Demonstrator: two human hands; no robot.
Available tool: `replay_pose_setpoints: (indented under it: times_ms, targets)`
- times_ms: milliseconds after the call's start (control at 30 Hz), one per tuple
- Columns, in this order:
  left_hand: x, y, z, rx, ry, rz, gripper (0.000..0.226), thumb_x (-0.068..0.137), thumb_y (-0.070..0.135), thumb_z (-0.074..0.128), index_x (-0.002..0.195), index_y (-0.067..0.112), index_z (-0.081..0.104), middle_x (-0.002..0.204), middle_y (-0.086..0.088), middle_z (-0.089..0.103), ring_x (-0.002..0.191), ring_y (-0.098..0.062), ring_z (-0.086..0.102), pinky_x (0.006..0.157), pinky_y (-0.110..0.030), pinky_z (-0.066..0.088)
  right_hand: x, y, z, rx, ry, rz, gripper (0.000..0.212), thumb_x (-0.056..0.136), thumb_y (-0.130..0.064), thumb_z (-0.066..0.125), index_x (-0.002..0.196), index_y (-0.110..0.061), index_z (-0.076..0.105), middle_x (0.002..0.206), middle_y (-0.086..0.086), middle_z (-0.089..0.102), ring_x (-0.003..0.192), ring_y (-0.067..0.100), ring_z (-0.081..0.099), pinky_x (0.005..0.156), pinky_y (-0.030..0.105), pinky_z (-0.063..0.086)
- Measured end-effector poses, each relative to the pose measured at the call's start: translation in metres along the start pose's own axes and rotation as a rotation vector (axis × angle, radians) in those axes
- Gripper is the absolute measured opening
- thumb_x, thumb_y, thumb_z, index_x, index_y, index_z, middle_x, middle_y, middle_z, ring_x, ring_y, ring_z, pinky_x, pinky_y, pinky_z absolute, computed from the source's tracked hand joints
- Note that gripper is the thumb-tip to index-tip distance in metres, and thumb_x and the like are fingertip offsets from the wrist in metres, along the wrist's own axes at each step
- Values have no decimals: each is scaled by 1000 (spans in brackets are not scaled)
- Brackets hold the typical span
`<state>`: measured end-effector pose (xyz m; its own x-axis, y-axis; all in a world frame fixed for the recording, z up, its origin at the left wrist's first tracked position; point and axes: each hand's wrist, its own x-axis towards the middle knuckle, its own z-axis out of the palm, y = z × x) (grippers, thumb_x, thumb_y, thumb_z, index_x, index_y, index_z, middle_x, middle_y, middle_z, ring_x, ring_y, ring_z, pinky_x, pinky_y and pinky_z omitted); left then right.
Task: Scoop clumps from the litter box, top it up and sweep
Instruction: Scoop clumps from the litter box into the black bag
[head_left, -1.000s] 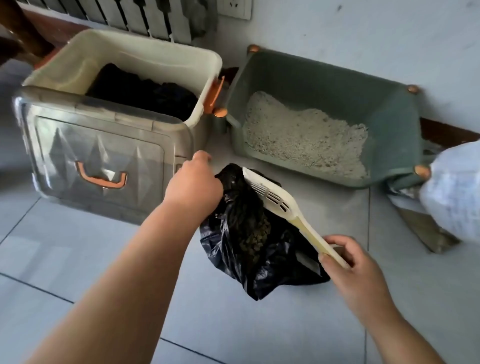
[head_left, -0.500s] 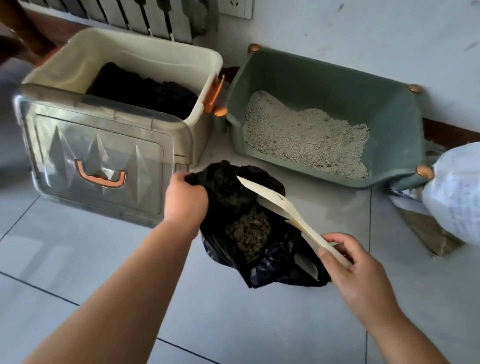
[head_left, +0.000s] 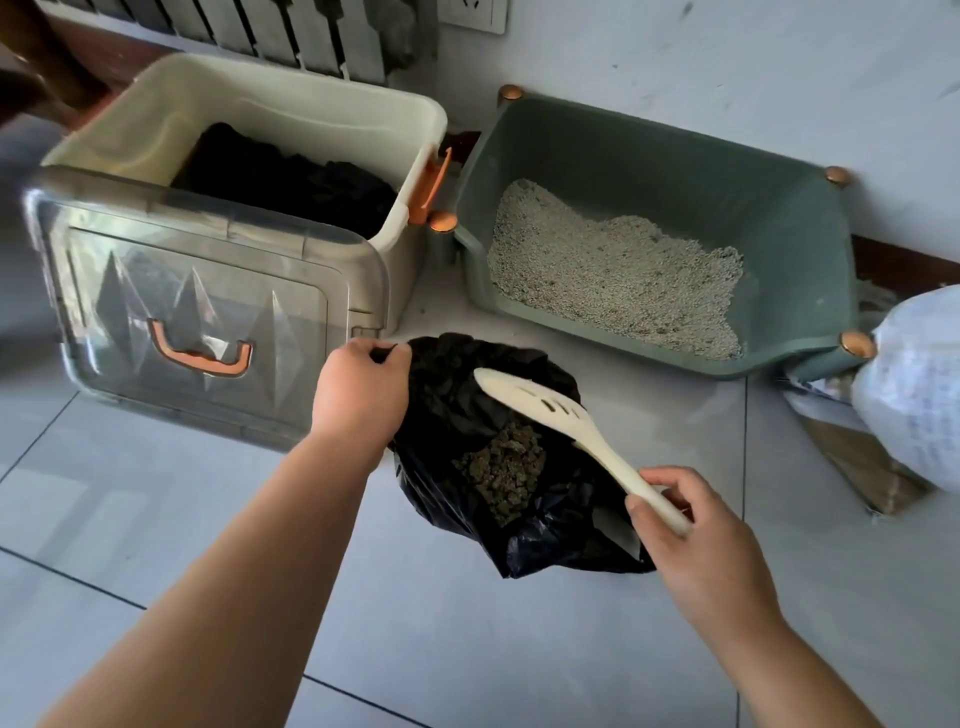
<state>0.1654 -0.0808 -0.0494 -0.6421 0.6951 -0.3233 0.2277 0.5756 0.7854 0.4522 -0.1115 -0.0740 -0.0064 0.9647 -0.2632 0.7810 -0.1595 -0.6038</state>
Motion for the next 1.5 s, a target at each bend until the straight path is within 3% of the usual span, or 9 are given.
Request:
replay_pose_setpoints:
  times_ms: [300,433,533,700,833,1033,1233,1367,1500]
  targets:
    - [5,0,5,-170,189,-2,29,101,31,40,110,8,56,81,4,55,67,-15,48,67,-33,40,7,-8,-11,431,-8,91,10,87,-21,64,87,-29,68,70,4,66,52,15,49,56,32,43]
    - [6,2,1,-177,214,-16,27,104,28,38,119,11,52,103,-1,59,87,-20,54,77,-36,43,8,-7,-14,555,-57,168,9,89,-16,62,89,-19,70,72,15,66,51,18,45,47,24,38]
    - [5,2,-2,-199,231,-23,18,104,20,37,117,18,49,98,5,56,90,-20,55,81,-37,45,8,-1,-14,586,-84,197,9,90,-15,61,91,-14,70,72,17,66,50,20,44,39,18,34]
    - [4,-1,-4,-202,227,-10,34,102,10,31,119,28,54,76,4,54,59,-14,46,58,-32,40,4,6,-12,264,34,-18,11,85,-26,65,92,-33,66,77,-8,66,62,9,58,56,27,48]
    - [6,-2,-4,-181,238,-16,42,100,4,28,116,19,64,87,11,56,73,-4,52,60,-20,41,-1,12,0,-143,48,-108,18,80,-34,68,97,-39,62,89,-13,60,71,8,59,58,34,49]
    - [7,-3,-2,-178,255,-29,41,101,3,28,116,17,64,85,15,54,73,0,51,58,-14,37,-7,10,8,-126,32,-156,23,79,-36,69,99,-42,60,91,-15,58,67,5,59,56,33,50]
    - [7,-3,0,-175,256,-6,41,100,3,28,115,19,63,90,13,57,75,0,51,57,-10,39,-2,14,0,6,-30,-76,24,78,-31,72,94,-46,62,88,-16,65,71,5,61,61,29,50]
    - [8,-3,-2,-176,259,-18,40,98,4,29,114,21,62,93,11,57,80,-2,54,65,-19,42,7,5,-9,361,-49,-27,14,83,-17,68,90,-30,69,74,-1,68,59,13,57,56,29,49]
    - [6,0,-4,-165,251,-21,38,99,7,31,116,21,62,106,1,62,85,-14,58,73,-28,47,13,5,-13,480,-127,47,13,90,-9,58,90,-16,69,68,10,66,50,18,49,44,25,38]
